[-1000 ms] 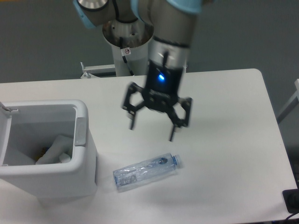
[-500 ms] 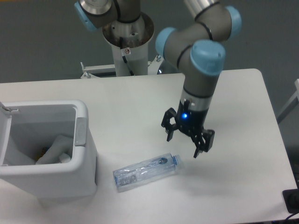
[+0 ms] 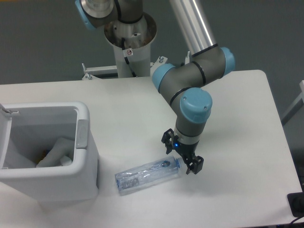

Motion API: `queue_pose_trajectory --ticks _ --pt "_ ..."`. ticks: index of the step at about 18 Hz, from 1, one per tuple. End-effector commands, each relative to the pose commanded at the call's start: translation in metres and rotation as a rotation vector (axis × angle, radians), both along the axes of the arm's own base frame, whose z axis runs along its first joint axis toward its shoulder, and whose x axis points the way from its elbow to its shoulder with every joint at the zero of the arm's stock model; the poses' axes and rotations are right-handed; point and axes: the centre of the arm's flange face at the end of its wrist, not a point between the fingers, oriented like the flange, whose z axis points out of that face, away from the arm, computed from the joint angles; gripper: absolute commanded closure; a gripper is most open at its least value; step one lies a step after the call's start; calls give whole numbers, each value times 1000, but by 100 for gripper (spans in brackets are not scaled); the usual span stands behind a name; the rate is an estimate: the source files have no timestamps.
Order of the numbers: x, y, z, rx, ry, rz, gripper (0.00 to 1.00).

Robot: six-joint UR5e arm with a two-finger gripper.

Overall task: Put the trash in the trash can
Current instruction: 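Lower and close the gripper around the bottle's middle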

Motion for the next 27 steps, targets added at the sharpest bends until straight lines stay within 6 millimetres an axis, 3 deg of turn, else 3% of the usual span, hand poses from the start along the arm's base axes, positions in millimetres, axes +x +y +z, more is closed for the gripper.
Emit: queue_pose_trajectory --ticks 5,11,17,27 --pt "18 11 -15 -39 -4 -32 0" --pt "23 18 -30 -51 -17 -37 0" --pt "23 19 -30 -51 -17 -35 19" --pt "26 17 -24 -45 -12 -32 27"
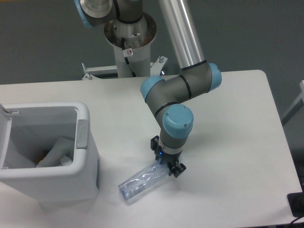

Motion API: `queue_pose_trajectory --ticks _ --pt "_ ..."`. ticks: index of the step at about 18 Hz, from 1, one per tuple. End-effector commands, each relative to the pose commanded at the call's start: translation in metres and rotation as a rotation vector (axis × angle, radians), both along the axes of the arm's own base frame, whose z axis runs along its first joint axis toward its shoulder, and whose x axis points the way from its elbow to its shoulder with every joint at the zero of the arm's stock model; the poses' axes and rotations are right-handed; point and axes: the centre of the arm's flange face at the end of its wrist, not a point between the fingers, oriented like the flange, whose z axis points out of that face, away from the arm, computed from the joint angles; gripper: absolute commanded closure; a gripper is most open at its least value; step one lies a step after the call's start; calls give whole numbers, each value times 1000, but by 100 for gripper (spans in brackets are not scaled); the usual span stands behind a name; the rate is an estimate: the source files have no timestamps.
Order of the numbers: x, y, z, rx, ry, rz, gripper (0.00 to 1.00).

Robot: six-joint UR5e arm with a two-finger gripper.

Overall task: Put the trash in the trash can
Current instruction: 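Lower and close the gripper around the bottle's middle, then lift the bottle, carry it over the bin and open the gripper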

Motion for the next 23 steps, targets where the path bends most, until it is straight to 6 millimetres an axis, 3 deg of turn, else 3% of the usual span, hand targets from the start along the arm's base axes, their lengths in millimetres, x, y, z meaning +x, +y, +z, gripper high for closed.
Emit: queue_pose_trajectory --ticks 13,23 --pt "6 -4 17 17 3 27 38" --pt "-16 0 55 134 -7 79 40"
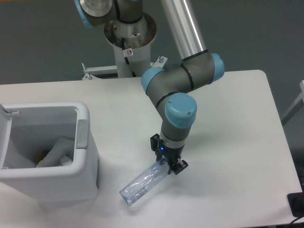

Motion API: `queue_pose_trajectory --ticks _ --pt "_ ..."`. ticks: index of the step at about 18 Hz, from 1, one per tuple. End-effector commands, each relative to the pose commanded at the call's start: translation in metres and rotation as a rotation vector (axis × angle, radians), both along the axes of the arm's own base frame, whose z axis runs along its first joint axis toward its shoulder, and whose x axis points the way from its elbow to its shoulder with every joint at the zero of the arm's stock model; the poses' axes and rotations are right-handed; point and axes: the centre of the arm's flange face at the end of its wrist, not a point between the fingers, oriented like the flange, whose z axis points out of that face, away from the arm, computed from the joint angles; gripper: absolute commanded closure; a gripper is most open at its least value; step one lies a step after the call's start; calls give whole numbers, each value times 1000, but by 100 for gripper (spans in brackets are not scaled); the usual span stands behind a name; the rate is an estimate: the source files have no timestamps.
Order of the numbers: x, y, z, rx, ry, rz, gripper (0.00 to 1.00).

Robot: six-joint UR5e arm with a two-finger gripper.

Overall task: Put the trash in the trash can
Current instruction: 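Lift the bottle, carry it over the bin and open the gripper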

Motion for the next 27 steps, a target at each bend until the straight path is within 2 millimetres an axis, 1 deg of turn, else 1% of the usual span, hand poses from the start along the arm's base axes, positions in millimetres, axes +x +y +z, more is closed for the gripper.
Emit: queue_pose_trajectory --ticks 1,2,4,8,11,15,16,18,19,20,22,24,26,27 --pt "-3 -3 12 28 1 6 40" --pt "-5 -5 15 48 -11 11 40" --pt "-13 -10 34 115 -30 39 40" --pt "-29 -3 83 266 -83 146 40" --pt "-38 1 119 368 -131 216 40" --pt "-35 10 169 484 -172 299 40" --pt "-27 12 196 527 -198 337 40" --pt "-15 14 219 563 -242 380 40" --pt "9 21 239 579 -253 374 40" --pt "23 23 247 583 -263 374 40" --pt "41 16 268 602 -276 397 40" --pt "80 28 284 611 -314 377 40" --pt "112 28 305 626 -326 361 40" --pt "128 28 308 623 -337 354 40"
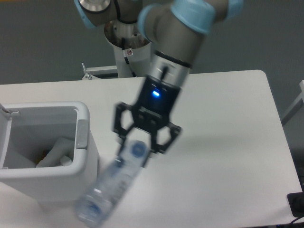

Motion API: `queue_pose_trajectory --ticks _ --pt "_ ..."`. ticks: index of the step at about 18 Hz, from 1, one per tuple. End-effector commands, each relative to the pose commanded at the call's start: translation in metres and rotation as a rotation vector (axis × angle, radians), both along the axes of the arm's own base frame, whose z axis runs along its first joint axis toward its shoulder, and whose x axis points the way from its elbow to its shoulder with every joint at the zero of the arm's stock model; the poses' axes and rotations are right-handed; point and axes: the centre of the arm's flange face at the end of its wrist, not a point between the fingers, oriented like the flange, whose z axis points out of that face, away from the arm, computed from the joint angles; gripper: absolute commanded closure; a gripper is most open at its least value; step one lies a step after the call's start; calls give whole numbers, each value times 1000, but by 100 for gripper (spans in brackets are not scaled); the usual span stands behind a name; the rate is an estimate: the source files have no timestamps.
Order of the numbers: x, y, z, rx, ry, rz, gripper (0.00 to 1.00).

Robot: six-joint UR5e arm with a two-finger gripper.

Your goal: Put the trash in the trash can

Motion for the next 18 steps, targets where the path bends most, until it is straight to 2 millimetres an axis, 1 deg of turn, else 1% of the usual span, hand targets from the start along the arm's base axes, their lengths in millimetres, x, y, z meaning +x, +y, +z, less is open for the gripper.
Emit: queue_pose_trajectory --ticks 2,3,4,5,6,7,8,9,11,12,15,17,18 --pt "40 2 -4 -9 -10 -51 40" --pt "56 -1 -7 -14 -14 -70 40" --pt "78 -6 -13 -25 -22 -95 40" --pt "90 -8 -16 -30 -27 -108 40" --pt "103 -7 -27 -48 -43 -128 40" --pt "112 -4 -33 -59 -50 -144 40" --pt "119 -4 -45 -75 -62 -156 39" --pt "119 -3 -52 -85 -70 -156 35" --pt "120 -1 -56 -89 -67 -165 6" --pt "120 -1 -55 -88 -70 -163 0" --pt "123 -4 -46 -80 -70 -153 0" --pt "125 -8 -34 -63 -55 -154 0" --pt "124 -9 -32 -60 -53 -151 0"
